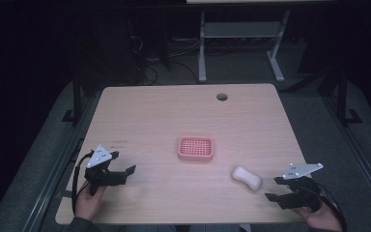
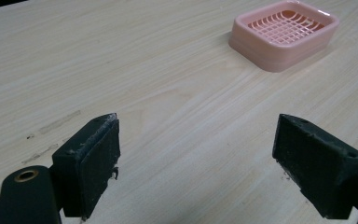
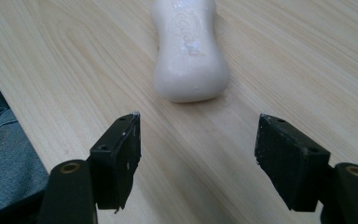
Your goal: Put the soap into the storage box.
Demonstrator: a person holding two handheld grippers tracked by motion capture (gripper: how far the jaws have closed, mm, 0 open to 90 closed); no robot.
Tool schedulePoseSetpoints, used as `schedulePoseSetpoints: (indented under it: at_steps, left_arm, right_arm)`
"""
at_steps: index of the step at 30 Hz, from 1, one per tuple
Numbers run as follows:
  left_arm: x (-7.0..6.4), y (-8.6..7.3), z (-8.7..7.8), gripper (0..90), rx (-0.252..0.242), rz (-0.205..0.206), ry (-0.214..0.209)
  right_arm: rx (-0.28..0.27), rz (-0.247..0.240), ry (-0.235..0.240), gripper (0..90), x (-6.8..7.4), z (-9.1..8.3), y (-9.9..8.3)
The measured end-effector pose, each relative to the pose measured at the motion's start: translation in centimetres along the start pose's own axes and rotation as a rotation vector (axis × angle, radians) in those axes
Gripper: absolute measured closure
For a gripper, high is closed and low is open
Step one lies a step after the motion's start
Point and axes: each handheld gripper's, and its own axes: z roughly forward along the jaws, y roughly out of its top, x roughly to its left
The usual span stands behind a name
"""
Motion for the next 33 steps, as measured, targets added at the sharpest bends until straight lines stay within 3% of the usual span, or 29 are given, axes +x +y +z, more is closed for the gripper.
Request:
schedulePoseSetpoints:
  at_steps: [10,21,33]
  left_arm:
    - [0.0,0.0,0.1,14.5,0.008,0.002,0.001]
    - [-0.2,0.0,0.3,14.6,0.008,0.008,-0.002]
    - [-0.2,0.1,0.2,14.5,0.005,0.007,-0.001]
  right_arm:
    - [0.006,-0.023,0.009,30.1,0.1,0.2,0.9]
    - [0.025,-0.085,0.029,28.8,0.9,1.0,4.1]
    - [0.087,-0.132,0.044,28.2,1.0,2.4,6.7]
